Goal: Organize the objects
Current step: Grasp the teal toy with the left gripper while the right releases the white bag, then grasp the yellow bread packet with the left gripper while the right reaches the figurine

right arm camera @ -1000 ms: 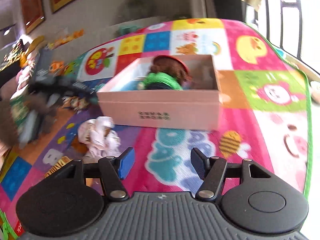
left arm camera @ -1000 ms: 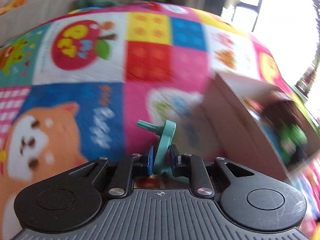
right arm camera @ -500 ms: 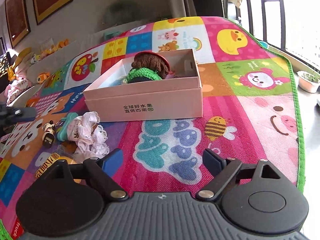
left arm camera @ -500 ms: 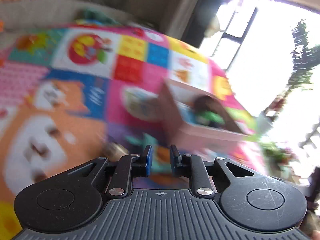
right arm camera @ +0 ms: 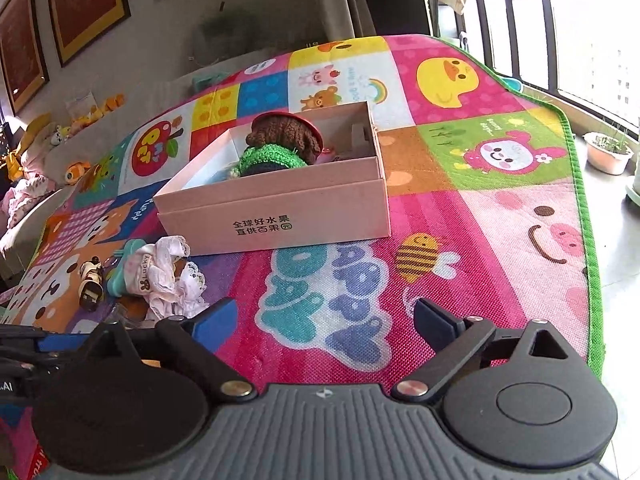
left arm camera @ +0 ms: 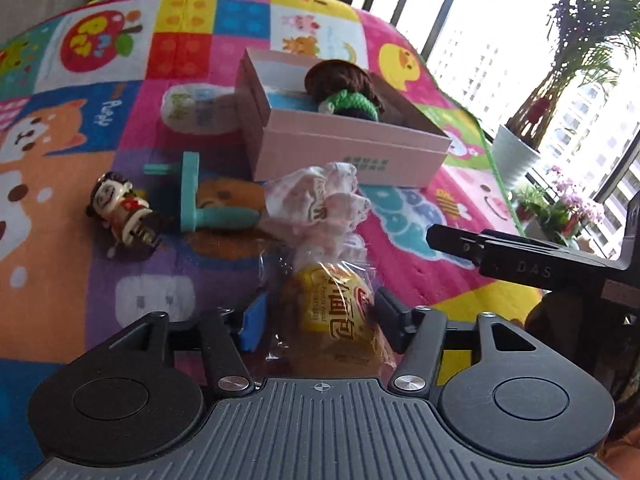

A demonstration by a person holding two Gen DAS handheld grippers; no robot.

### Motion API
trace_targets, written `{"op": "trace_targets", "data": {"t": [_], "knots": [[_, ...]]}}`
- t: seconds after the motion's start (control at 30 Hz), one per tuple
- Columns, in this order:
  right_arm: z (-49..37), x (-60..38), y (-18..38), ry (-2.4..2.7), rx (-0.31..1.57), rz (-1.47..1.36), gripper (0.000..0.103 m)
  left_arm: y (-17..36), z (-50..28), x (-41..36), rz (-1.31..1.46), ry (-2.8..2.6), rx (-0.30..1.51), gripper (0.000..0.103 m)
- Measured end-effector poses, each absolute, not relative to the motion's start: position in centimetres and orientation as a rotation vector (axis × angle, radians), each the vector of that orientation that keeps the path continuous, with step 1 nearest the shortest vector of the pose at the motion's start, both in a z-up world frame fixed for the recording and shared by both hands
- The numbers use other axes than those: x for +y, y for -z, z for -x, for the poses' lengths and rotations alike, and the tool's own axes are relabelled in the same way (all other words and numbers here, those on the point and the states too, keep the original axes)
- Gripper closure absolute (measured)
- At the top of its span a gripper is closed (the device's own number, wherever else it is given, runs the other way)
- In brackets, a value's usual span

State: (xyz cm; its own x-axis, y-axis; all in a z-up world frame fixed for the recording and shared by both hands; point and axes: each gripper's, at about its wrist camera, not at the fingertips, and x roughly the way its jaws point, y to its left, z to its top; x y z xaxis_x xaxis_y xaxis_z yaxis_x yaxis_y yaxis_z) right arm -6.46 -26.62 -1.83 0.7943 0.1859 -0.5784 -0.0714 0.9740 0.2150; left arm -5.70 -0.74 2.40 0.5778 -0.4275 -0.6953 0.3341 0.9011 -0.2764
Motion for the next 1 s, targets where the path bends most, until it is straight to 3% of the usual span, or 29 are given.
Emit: {"op": "trace_targets", "data": {"t": [0.5, 0.77, 1.0], "knots": [[6.3, -26.6, 2.0, -0.138, 0.651, -0.192, 0.007, -2.3, 7.2, 1.1, 0.197, 0.484, 0.816, 0.049], [6.2, -24.6, 1.9, -0.108, 0.671, -0.065, 0.007, -2.1, 8.4, 9.1, 0.309, 0.32, 0.743, 0.05], [7.6, -16.7, -0.4, -0.314, 0.605, 0.102, 0.007, -2.2, 8.5, 15.1, 0.429, 0.167, 0.687, 0.05]]}}
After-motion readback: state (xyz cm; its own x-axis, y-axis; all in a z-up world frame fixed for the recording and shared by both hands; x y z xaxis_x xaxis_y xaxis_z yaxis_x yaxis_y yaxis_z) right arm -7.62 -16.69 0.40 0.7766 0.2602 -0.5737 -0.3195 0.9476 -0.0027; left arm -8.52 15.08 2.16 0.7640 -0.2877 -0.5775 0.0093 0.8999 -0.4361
